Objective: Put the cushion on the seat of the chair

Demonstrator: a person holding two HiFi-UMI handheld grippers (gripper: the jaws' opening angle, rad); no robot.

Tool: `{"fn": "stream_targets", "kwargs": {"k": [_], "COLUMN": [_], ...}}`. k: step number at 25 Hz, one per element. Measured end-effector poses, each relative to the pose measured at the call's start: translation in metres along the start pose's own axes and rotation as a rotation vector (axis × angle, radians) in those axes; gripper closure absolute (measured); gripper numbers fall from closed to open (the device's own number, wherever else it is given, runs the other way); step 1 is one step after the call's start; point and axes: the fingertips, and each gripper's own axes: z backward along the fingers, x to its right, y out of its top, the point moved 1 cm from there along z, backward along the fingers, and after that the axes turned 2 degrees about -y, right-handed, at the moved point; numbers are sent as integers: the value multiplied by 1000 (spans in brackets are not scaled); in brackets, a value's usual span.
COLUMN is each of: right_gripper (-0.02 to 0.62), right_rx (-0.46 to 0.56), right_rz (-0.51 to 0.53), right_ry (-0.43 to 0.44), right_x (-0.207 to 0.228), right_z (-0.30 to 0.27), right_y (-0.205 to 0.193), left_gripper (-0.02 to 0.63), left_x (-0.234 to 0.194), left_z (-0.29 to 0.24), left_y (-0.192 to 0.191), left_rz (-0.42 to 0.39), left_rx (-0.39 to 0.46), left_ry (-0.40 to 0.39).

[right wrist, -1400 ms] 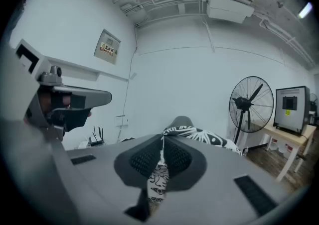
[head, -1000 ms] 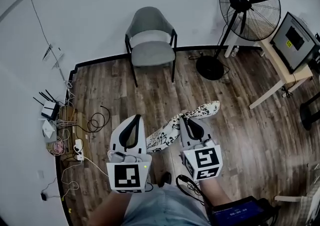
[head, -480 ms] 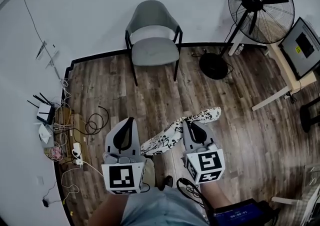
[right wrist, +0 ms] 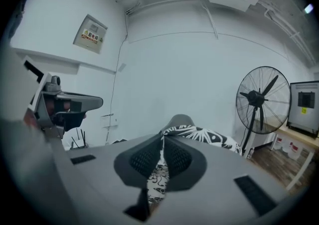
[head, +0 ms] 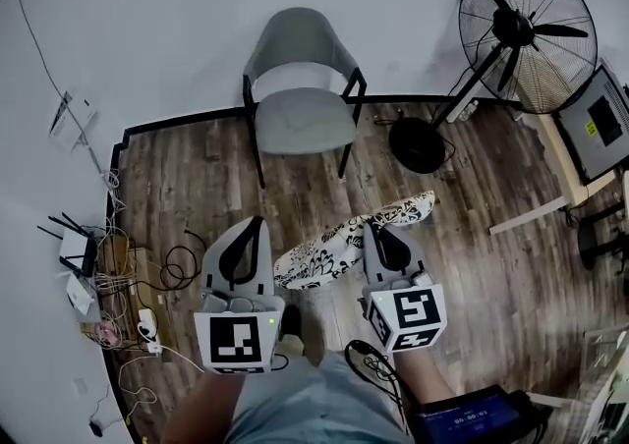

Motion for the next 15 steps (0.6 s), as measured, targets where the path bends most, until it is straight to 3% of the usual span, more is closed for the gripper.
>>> {"fn": "stream_targets", "kwargs": {"k": [5,15], "right_gripper": [581,581], "right_rx": [22,30], "right_rz": [27,25], "right_ry": [-18,-56], "right_x": [4,39], "right_z": [-38,-90], "right_y": [25,37], "left_gripper": [597,597], "left_x": [-28,-27], "left_z": [-31,-100], "left_y": [11,12], "left_rz": [-4,-36], "left_rx": [31,18], "left_ry": [-15,-81]}}
